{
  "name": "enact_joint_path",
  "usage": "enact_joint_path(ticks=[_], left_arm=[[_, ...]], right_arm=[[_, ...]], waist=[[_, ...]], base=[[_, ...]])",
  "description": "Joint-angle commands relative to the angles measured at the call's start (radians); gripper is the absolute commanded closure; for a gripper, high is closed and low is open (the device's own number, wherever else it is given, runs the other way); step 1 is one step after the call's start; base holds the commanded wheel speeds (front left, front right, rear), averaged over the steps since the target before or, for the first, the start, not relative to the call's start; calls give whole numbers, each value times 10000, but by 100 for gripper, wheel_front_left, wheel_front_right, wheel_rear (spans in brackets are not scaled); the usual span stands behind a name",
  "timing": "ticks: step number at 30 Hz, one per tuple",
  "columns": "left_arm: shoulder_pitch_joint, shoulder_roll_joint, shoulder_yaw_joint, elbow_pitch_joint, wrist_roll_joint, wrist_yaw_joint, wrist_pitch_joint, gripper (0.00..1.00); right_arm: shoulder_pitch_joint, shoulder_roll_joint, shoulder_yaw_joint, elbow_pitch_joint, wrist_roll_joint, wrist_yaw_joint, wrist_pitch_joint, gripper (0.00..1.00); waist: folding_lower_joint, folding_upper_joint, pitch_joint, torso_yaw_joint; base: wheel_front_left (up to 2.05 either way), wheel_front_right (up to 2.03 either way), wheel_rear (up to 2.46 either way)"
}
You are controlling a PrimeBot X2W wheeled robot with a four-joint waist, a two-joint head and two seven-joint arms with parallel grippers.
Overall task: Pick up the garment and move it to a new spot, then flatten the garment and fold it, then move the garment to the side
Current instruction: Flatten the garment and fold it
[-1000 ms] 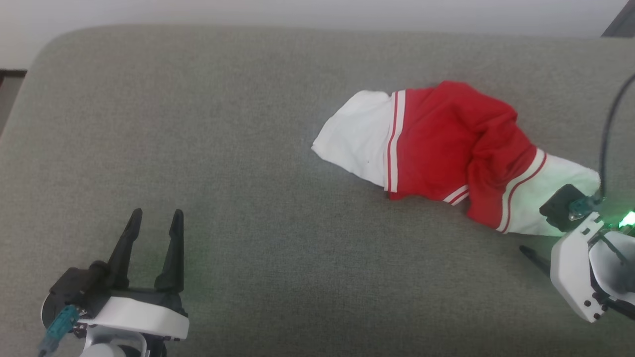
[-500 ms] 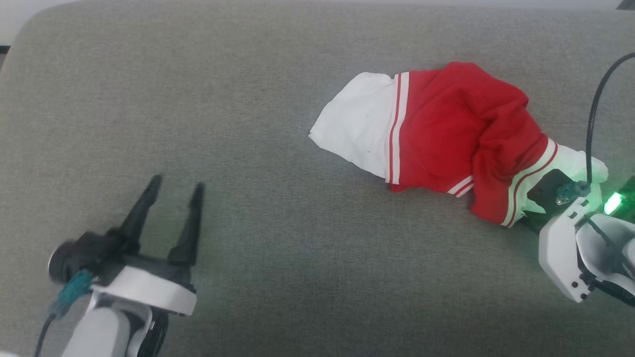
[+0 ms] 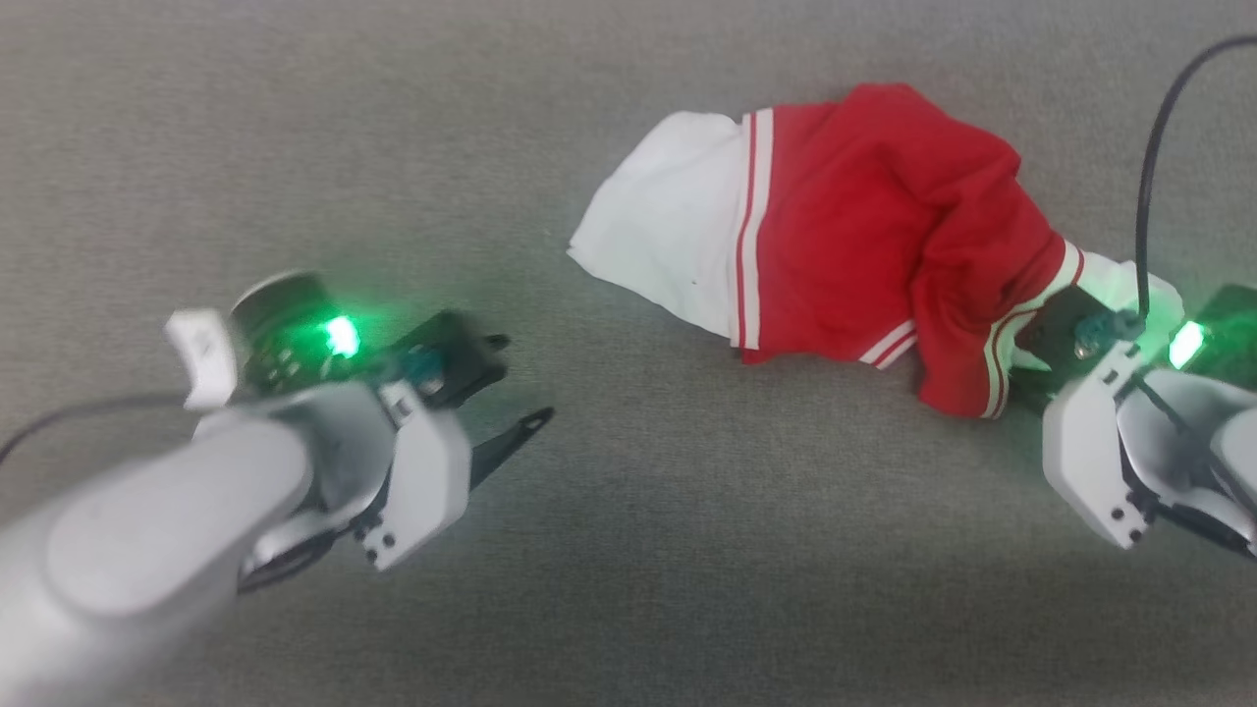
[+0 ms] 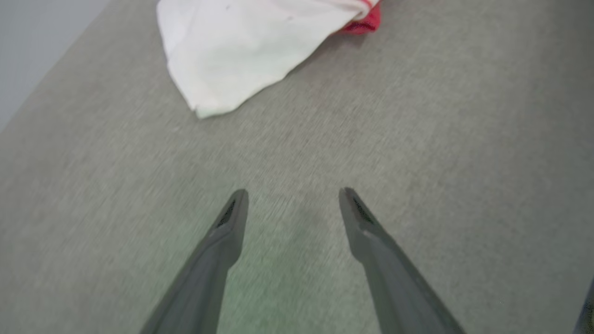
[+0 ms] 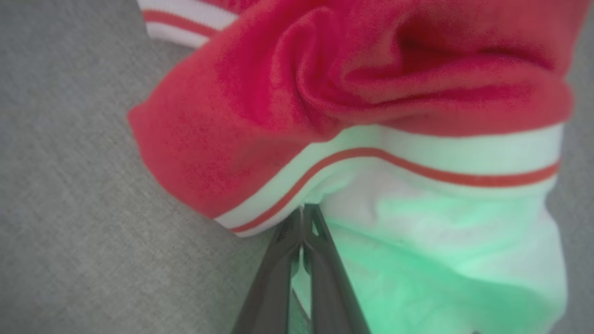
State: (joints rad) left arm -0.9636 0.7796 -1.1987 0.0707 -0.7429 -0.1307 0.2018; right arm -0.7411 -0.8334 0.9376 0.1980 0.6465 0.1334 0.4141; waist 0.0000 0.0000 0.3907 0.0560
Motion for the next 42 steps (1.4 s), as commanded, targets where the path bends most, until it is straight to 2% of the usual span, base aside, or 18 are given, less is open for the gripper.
enact_joint_path(ticks=[1,5,11,16,22,27,28,29,30,36,42], left_arm=[[-355,-58,-207,73,-152,13,27,0],[-1776,-597,-818,399,-561,15,69,0],[-1806,-1311,-807,107,-62,15,890,0],[-2204,-1580,-808,644,338,15,365,0],[-2285,-1786,-816,1003,791,15,245,0],[-2311,-2016,-829,1741,783,16,0,0],[-2279,-2054,-835,1885,744,16,8,24],[-2226,-2072,-841,2015,721,16,14,54],[-2255,-2075,-852,2203,622,16,-125,100],[-2181,-2084,-863,2583,258,12,-506,100],[-2567,-1887,-812,2871,-1007,15,-1768,100]], right_arm=[[-33,168,158,227,34,-48,99,100],[-436,256,383,335,97,-49,67,100],[-846,363,675,523,154,-86,-19,100],[-1041,433,873,603,190,-100,-65,100],[-1188,556,1090,686,321,-100,-140,100],[-1305,720,1188,786,333,-102,-268,100],[-1322,752,1207,774,345,-102,-280,100],[-1342,770,1223,772,353,-102,-304,100],[-1349,768,1206,786,372,-102,-349,100],[-1354,657,900,636,406,-102,-825,100],[-1231,118,-265,-226,491,-33,-1594,100]], waist=[[0,0,222,-184],[0,0,585,-386],[0,0,1019,-667],[0,0,1268,-850],[0,0,1388,-1056],[0,0,1514,-1190],[0,0,1535,-1231],[0,0,1543,-1266],[0,0,1541,-1286],[0,0,1362,-1375],[0,0,922,-1321]], base=[[0,0,0],[0,0,0],[0,0,0],[0,0,0],[0,0,0],[0,0,0],[0,0,0],[0,0,0],[0,0,0],[0,0,0],[0,0,0]])
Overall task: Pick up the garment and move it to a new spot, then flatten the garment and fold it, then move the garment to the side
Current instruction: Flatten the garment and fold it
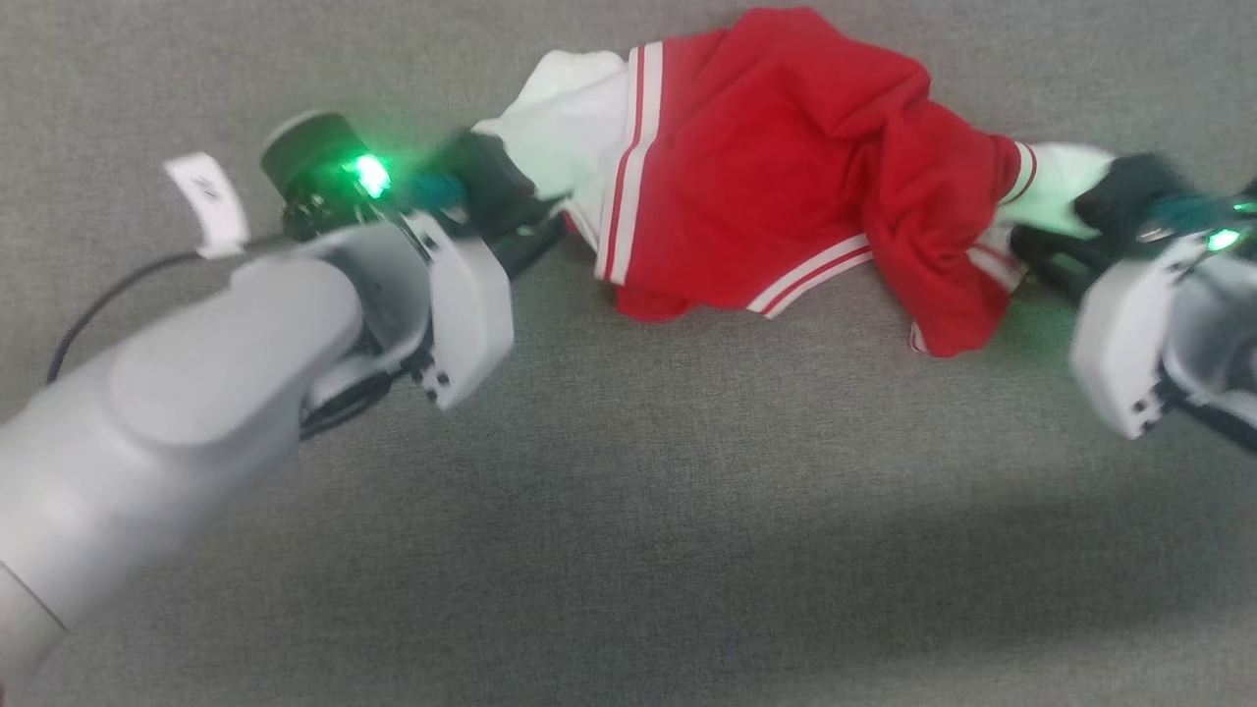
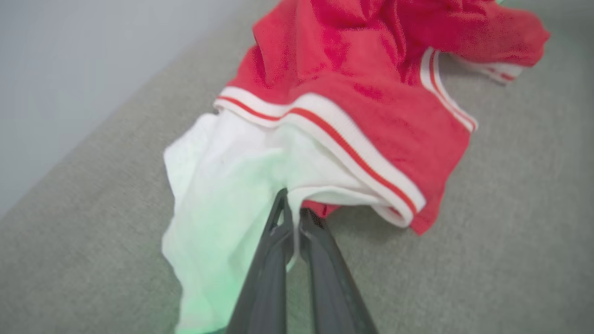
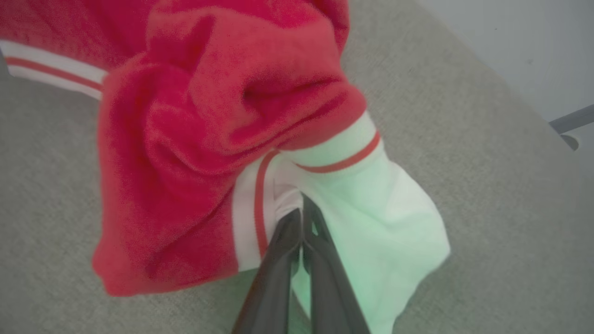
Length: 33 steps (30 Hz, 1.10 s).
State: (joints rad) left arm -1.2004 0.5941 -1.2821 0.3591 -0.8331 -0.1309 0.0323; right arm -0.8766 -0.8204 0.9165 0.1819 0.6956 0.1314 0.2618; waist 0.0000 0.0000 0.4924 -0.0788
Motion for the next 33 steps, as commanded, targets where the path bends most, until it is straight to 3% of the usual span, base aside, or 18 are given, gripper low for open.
enact_joint_path(ticks=[1,8,13,17,24,29,33], left_arm=[[-275,17,27,57,-372,17,-331,100],[-880,337,335,-19,-2695,16,-1756,100],[-1435,399,549,344,-3827,16,-2057,100],[-2041,258,387,1129,-4196,15,-1413,100],[-3283,-378,323,2967,-4902,15,-307,100],[-4921,-910,1194,4723,-4703,16,-2070,100],[-5500,-1218,1625,5227,-4708,15,-2772,100]], right_arm=[[176,-66,-358,-196,100,-14,-157,100],[670,-724,-2722,-1111,491,-14,-281,100],[352,-507,-4014,-1316,698,-14,-168,100],[-520,329,-4590,-626,799,-14,94,100],[-3023,2442,-5179,1839,607,-14,-23,100],[-5047,3458,-5674,3220,-326,-14,-1585,100],[-5826,4017,-5736,4263,-837,-11,-2390,100]], waist=[[0,0,-160,47],[0,0,-309,372],[0,0,-129,596],[0,0,104,614],[0,0,375,498],[0,0,483,422],[0,0,313,409]], base=[[0,0,0],[0,0,0],[0,0,0],[0,0,0],[0,0,0],[0,0,0],[0,0,0]])
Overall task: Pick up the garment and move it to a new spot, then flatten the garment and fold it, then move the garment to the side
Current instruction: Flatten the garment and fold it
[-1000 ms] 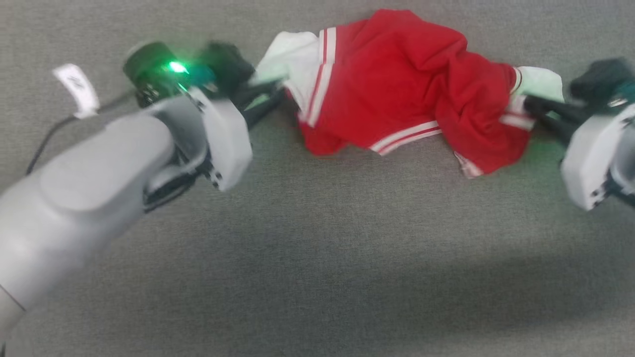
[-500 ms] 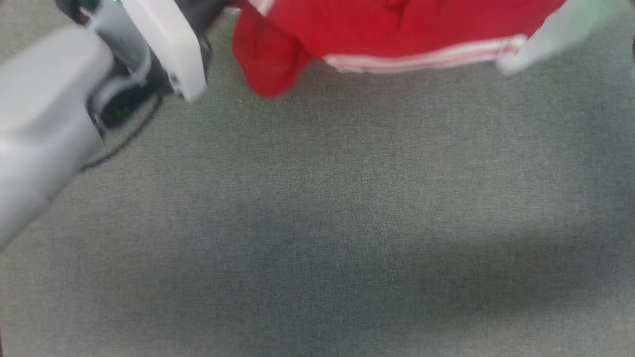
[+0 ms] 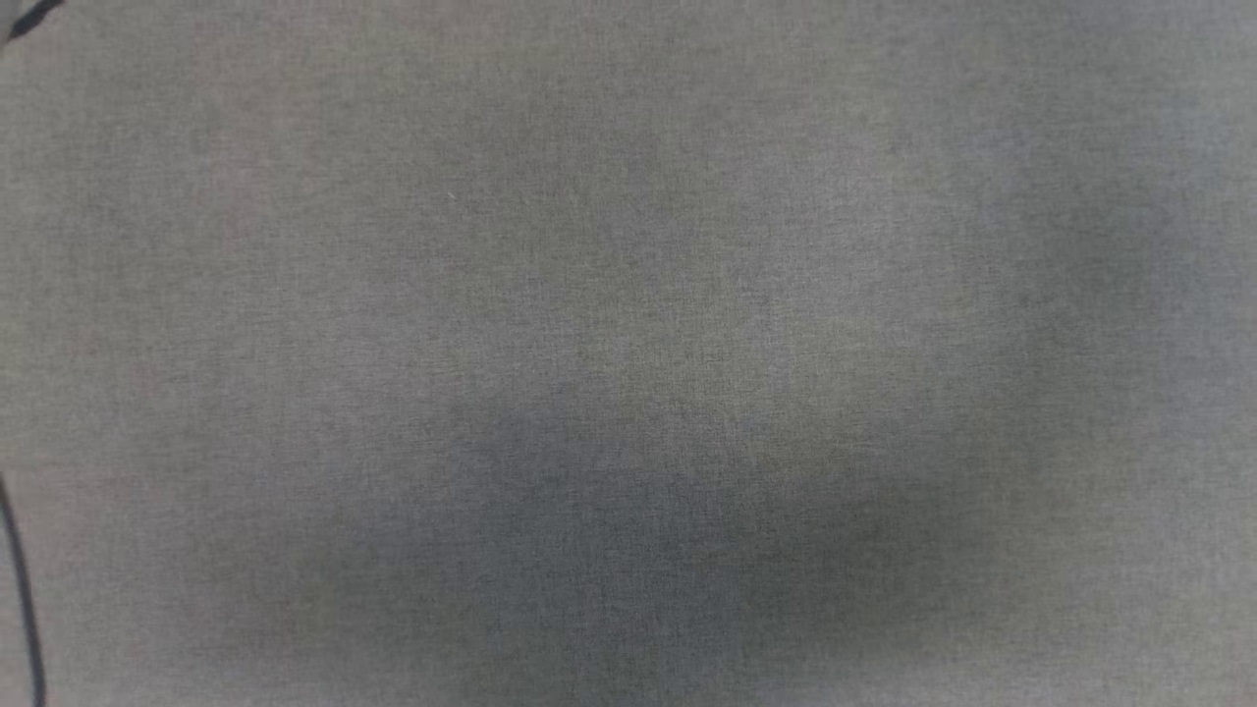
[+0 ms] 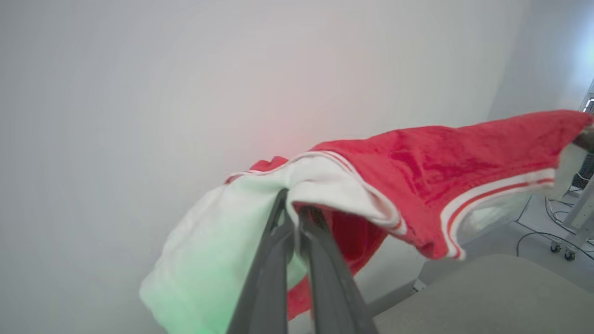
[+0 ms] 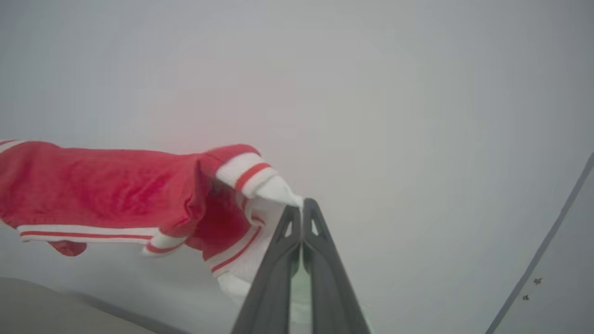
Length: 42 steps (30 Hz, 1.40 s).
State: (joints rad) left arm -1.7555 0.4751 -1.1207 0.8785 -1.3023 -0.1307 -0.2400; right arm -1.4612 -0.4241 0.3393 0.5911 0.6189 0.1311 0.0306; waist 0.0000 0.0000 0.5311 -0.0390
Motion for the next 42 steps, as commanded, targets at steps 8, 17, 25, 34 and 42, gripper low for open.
enact_joint_path(ticks=[8,17,25,34,42], left_arm=[[1185,222,-506,-824,-260,13,-197,100],[3787,1444,-1335,-3351,-738,13,-130,100],[5708,2043,-1542,-4644,-124,13,-187,100],[7655,2645,-1586,-6106,200,13,670,100],[7842,2175,-1633,-5363,1435,13,1985,100]], right_arm=[[497,18,1006,677,236,-6,-118,100],[3425,-1574,2273,-1710,1384,-7,634,100],[6605,-2496,1499,-3807,1555,-6,1132,100],[9759,-2342,289,-5497,1173,-4,1917,100],[9843,-1756,584,-5595,-78,-6,2459,100]], waist=[[0,0,-322,110],[0,0,-775,210],[0,0,-1024,140],[0,0,-1020,2],[0,0,-916,-99]], base=[[0,0,0],[0,0,0],[0,0,0],[0,0,0],[0,0,0]])
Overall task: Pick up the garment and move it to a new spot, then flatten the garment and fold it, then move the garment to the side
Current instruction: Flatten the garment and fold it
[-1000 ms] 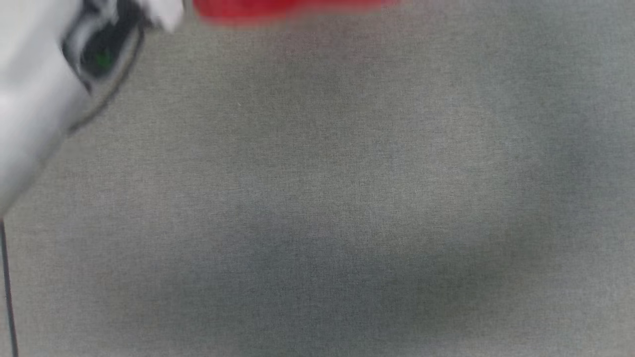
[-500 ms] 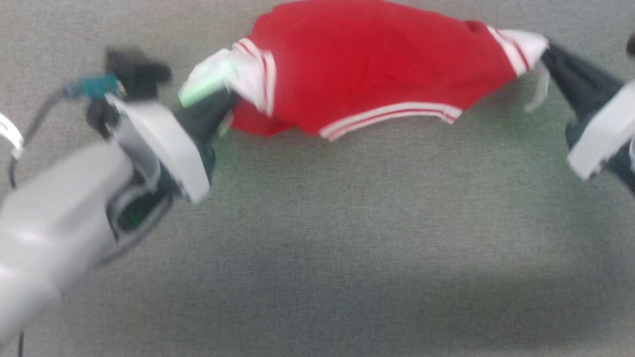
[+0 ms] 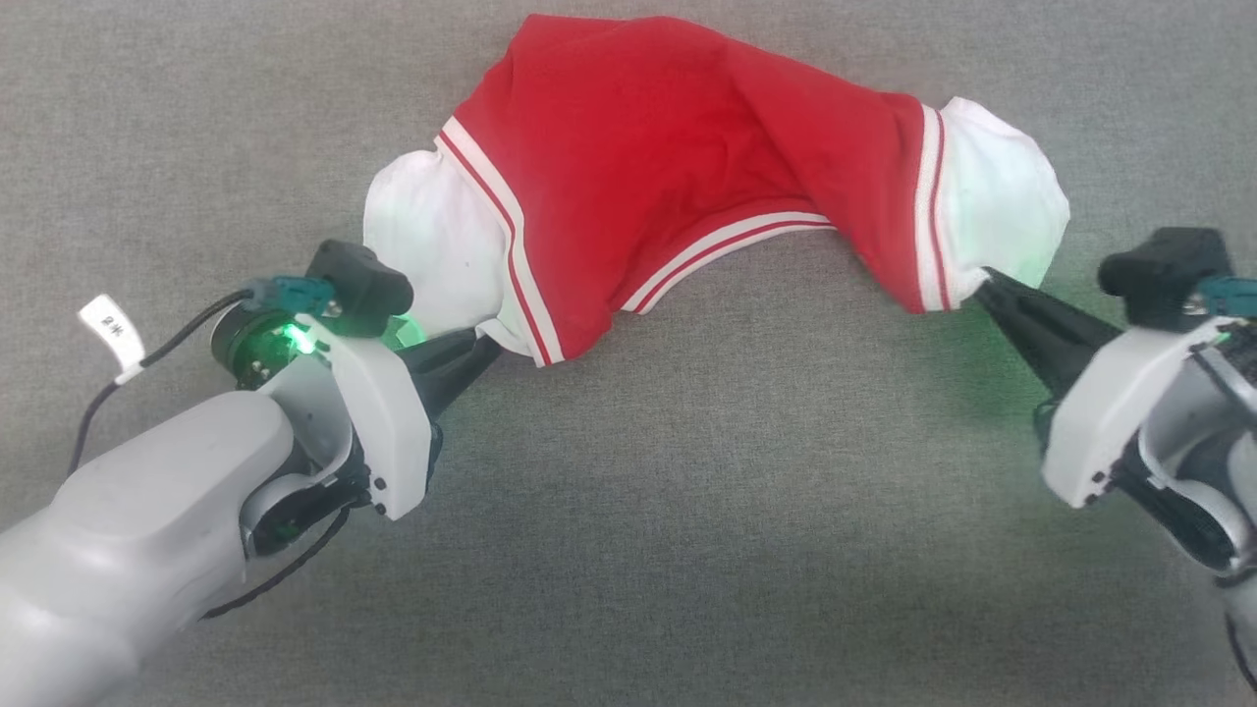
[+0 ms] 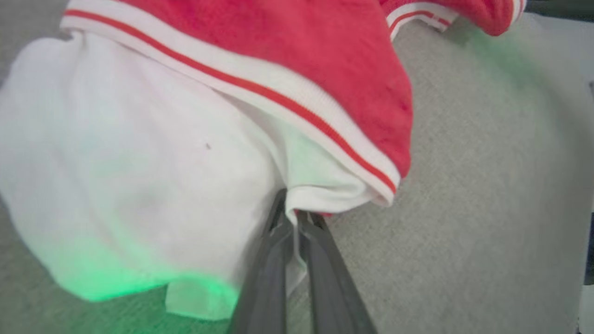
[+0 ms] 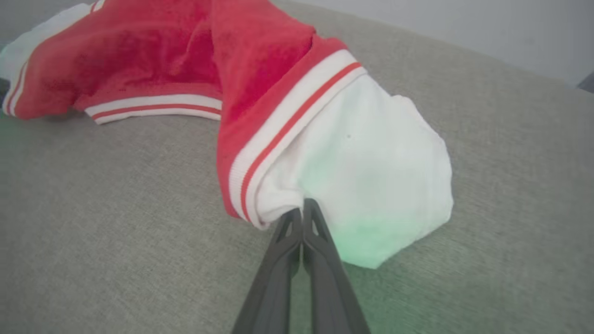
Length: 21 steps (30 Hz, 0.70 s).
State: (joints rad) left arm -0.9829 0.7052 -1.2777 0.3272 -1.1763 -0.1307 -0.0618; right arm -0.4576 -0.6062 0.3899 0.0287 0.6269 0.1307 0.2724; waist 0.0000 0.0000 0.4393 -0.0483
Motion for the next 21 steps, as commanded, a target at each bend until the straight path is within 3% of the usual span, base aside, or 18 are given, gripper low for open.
enact_joint_path(ticks=[1,2,3,4,5,15,21], left_arm=[[81,-194,-77,223,300,13,336,100],[81,-194,-77,223,300,13,336,100],[5,-215,-80,289,463,13,423,88],[-114,-184,-78,338,645,14,504,58],[-172,-135,-70,304,807,16,619,1],[-1290,1314,-24,-1954,1354,14,3242,0],[-1535,1593,-29,-2973,1181,14,4476,0]], right_arm=[[-275,175,142,77,-197,0,54,100],[-275,175,142,77,-197,0,54,100],[-331,257,194,137,-230,0,49,100],[-386,293,253,184,-250,0,59,100],[-441,323,296,219,-271,0,57,100],[-609,203,183,361,-154,0,-90,100],[-767,309,330,347,-149,0,-80,100]], waist=[[0,0,1,-11],[0,0,1,-11],[0,0,-2,-11],[0,0,-11,-8],[0,0,-27,-3],[0,0,-146,123],[0,0,-115,-10]], base=[[0,0,0],[0,0,0],[0,0,0],[0,0,0],[0,0,0],[0,0,0],[0,0,0]])
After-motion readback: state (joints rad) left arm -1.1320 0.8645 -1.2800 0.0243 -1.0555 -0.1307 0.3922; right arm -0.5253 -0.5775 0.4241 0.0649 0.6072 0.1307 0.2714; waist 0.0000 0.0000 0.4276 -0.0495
